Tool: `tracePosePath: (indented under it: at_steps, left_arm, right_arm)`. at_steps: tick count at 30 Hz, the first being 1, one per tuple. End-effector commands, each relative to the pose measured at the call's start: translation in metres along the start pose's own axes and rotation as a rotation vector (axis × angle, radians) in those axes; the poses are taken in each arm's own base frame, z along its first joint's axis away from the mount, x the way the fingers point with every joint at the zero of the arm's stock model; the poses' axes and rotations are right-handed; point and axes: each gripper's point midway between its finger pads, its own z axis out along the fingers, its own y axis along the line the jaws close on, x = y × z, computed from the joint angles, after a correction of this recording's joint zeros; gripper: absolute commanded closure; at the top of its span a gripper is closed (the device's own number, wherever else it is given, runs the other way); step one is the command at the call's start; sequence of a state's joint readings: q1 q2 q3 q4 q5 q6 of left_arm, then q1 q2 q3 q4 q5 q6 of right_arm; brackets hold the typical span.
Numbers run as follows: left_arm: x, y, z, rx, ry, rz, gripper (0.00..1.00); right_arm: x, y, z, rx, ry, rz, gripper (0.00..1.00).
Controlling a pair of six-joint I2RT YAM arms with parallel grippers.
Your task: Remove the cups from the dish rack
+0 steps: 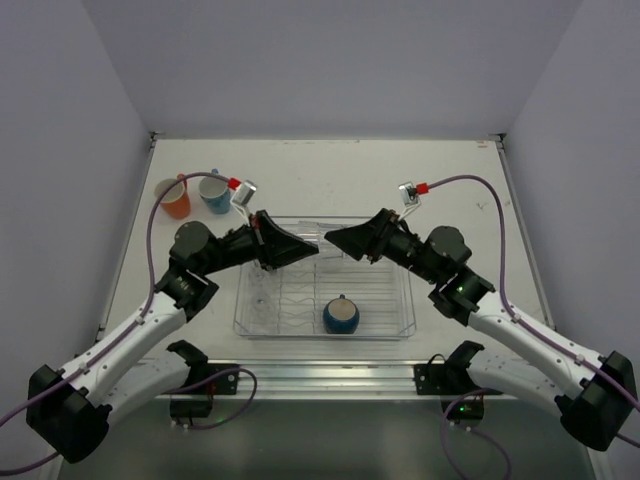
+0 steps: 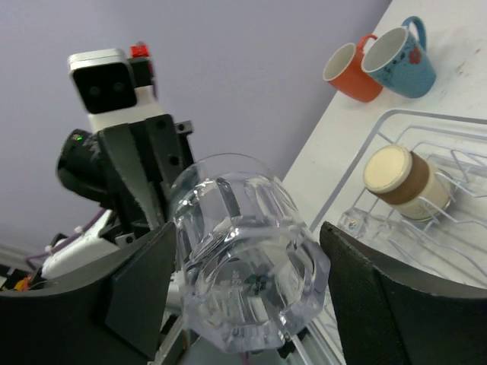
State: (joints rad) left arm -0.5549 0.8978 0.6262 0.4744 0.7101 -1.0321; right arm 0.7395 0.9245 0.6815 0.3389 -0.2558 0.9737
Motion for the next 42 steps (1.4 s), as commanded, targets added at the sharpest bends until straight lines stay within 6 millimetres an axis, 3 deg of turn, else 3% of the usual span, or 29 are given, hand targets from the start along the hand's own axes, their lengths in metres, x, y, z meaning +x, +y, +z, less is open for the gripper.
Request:
tracePosePath:
  at_steps: [1,5,7,8,9,11,12,13,15,16,19,21,24,32,37,42]
  left_arm:
    - [-0.033,0.028,0.003,-0.196,-0.098,0.182,1.0]
    - [-0.053,0.056,-0.005,-0.43,-0.09,0.249,1.0]
    - [-0.058,0.078,-0.021,-0.586,-0.083,0.282,1.0]
    - [-0.063,0.081,-0.025,-0.626,-0.086,0.289,1.0]
    - [-0.08,0.08,-0.032,-0.674,-0.124,0.322,1.0]
    - [-0.083,0.088,-0.048,-0.778,-0.097,0.322,1.0]
    - [-0.107,0.084,-0.061,-0.858,-0.145,0.379,1.0]
    - [-0.102,0.099,-0.079,-0.973,-0.097,0.363,1.0]
    - [-0.119,0.108,-0.11,-1.146,-0.102,0.403,1.0]
    - [-0.109,0.121,-0.124,-1.227,-0.039,0.381,1.0]
    - [-0.105,0.145,-0.168,-1.402,0.024,0.353,1.0]
    - [-0.111,0.156,-0.194,-1.491,0.017,0.348,1.0]
    - [-0.11,0.174,-0.216,-1.575,0.042,0.306,1.0]
    - [-0.088,0.238,-0.254,-1.733,0.146,0.182,1.0]
    - [-0.089,0.276,-0.258,-1.788,0.176,0.119,1.0]
    - [-0.088,0.297,-0.264,-1.841,0.207,0.104,1.0]
  right_arm:
    - [0.002,-0.011,0.0,0.035,-0.011,0.0,0.22]
    - [-0.002,-0.01,-0.009,0.035,-0.033,-0.031,0.05]
    - [-0.006,-0.007,-0.016,0.032,-0.05,-0.053,0.02]
    - [-0.006,-0.01,-0.019,0.049,-0.053,-0.07,0.01]
    - [-0.006,-0.009,-0.024,0.049,-0.059,-0.082,0.01]
    - [-0.005,-0.014,-0.029,0.07,-0.056,-0.106,0.01]
    - [-0.005,-0.015,-0.031,0.081,-0.059,-0.118,0.01]
    - [-0.002,-0.021,-0.035,0.111,-0.043,-0.123,0.01]
    - [-0.004,-0.029,-0.039,0.162,-0.043,-0.172,0.01]
    - [-0.001,-0.037,-0.043,0.2,-0.023,-0.181,0.01]
    - [0.004,-0.048,-0.048,0.245,0.005,-0.226,0.01]
    - [0.006,-0.05,-0.05,0.247,0.016,-0.246,0.01]
    - [0.01,-0.054,-0.052,0.249,0.026,-0.261,0.01]
    - [0.019,-0.061,-0.054,0.243,0.059,-0.283,0.01]
    - [0.028,-0.067,-0.052,0.235,0.088,-0.273,0.01]
    - [0.034,-0.07,-0.053,0.231,0.107,-0.272,0.01]
